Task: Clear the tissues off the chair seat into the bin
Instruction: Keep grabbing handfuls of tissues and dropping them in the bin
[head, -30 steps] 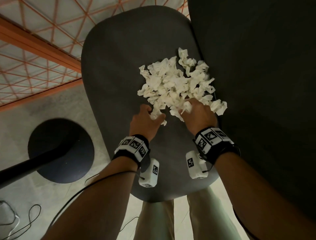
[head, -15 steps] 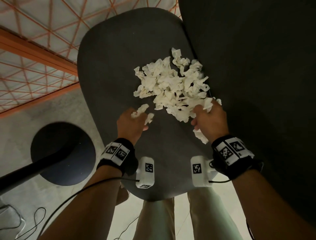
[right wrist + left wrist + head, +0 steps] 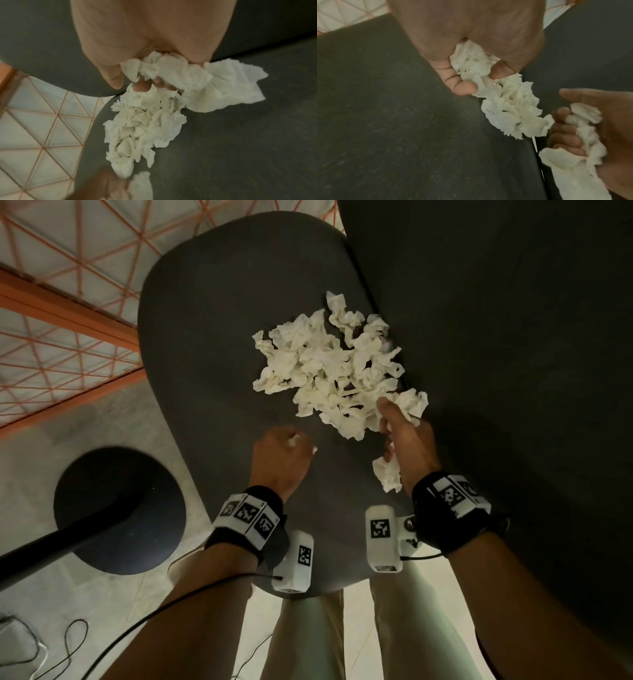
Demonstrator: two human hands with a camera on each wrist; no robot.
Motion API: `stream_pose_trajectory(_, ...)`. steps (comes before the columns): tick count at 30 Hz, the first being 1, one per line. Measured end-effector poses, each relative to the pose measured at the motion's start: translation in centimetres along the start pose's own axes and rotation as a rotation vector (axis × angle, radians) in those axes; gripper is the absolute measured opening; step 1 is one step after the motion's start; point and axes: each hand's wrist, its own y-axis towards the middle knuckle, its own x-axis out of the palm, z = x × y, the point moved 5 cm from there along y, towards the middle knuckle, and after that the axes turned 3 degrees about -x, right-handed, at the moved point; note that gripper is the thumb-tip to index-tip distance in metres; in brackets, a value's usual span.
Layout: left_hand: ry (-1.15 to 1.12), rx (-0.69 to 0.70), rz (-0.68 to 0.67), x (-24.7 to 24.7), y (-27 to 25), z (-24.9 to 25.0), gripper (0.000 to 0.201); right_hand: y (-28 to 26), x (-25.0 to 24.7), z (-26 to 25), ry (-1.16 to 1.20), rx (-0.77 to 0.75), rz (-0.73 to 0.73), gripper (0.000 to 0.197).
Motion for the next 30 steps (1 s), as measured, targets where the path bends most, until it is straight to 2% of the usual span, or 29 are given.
stream_pose_trajectory(1,0.012,0.015,-0.012,0.4,0.1,0.5,0.038,0.6,0.0,0.3,-0.060,-0.011,0.003,0.038)
stream_pose_trajectory(3,0.078,0.056,-0.040,1.4,0.5,1.5,0.046,1.6,0.4,0.6,-0.235,-0.060,0.004,0.045)
stream_pose_trajectory(5,0.205,0.119,-0.037,2.1,1.0,2.4,0.034,2.2,1.1,0.5,-0.421,-0.134,-0.006,0.038)
stream_pose_trajectory(8,0.299,0.212,-0.013,2.6,1.8,3.6,0.009,2.4,2.2,0.1,-0.614,-0.189,-0.014,0.041)
stream_pose_trajectory(12,0.391,0.251,-0.078,3.6,2.4,4.2,0.034,2.6,2.7,-0.4,-0.859,-0.283,0.016,0.024)
stream_pose_trajectory(16,0.463,0.262,-0.049,3.5,3.0,4.0,0.021,2.1,1.5,-0.3,-0.660,-0.243,0.057,0.024)
stream_pose_trajectory(21,0.310,0.258,0.026,2.1,1.5,2.8,0.012,1.4,-0.7,0.8,-0.334,-0.118,0.060,0.026)
stream_pose_trajectory(26,0.254,0.238,0.174,0.1,-1.2,1.0,0.013,0.1,-2.1,2.0,-0.125,-0.036,0.086,0.005)
stream_pose_trajectory(28,0.276,0.195,0.180,-0.4,-1.8,0.0,0.009,-0.4,-2.2,2.3,-0.119,-0.040,0.077,0.011)
stream_pose_trajectory(30,0.264,0.122,0.153,-0.3,-2.0,-1.3,0.018,-1.1,-1.8,2.5,-0.097,-0.040,0.042,0.021)
